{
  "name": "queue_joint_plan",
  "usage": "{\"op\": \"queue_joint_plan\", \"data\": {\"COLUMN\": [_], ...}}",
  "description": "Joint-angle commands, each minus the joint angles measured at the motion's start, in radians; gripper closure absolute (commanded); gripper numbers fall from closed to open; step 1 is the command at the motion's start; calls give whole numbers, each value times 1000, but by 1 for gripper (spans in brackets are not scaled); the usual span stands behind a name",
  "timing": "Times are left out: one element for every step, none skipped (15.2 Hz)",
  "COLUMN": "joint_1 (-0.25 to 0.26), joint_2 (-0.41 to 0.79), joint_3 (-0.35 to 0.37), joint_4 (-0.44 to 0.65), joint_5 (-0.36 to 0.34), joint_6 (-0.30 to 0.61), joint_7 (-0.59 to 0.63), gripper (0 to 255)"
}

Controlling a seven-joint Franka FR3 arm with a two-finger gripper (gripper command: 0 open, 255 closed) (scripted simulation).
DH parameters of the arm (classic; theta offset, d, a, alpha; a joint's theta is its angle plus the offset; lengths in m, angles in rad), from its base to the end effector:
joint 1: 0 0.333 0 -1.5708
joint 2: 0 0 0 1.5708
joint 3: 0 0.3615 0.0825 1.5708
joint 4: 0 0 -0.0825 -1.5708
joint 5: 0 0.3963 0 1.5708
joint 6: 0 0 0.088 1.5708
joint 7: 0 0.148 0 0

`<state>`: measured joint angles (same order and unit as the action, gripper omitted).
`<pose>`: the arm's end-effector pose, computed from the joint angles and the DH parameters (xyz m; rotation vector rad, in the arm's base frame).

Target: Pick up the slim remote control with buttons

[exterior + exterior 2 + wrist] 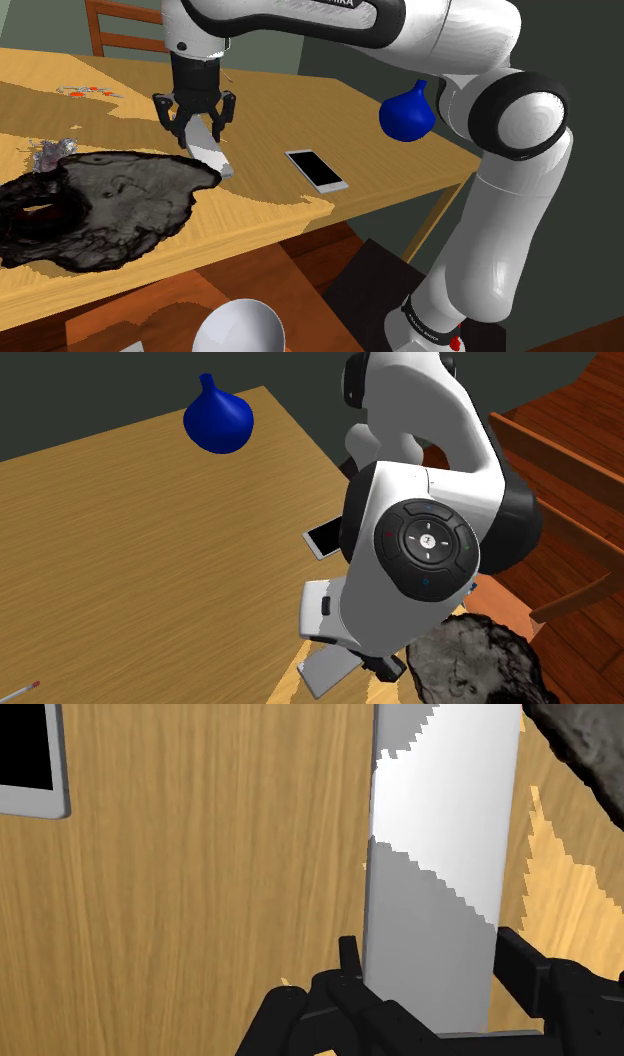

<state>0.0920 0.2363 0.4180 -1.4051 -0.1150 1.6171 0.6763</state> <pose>0.5859 0.2740 0.5804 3.1114 -0.2665 0.0114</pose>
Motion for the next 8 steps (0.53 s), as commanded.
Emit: {"op": "queue_joint_plan", "data": {"joint_1": [4, 6, 8, 11, 14, 17, 20, 23], "joint_2": [8, 12, 17, 22, 28, 34, 40, 47], "joint_3": [1, 1, 2, 2, 2, 3, 3, 4], "joint_4": [38, 57, 77, 98, 119, 141, 164, 188], "joint_5": [-3, -5, -7, -9, -12, -14, -17, -20], "joint_6": [-31, -46, -62, -78, -94, -110, -127, -144], "joint_7": [0, 1, 1, 2, 2, 3, 3, 4], "gripper": [255, 255, 255, 255, 255, 255, 255, 255]}}
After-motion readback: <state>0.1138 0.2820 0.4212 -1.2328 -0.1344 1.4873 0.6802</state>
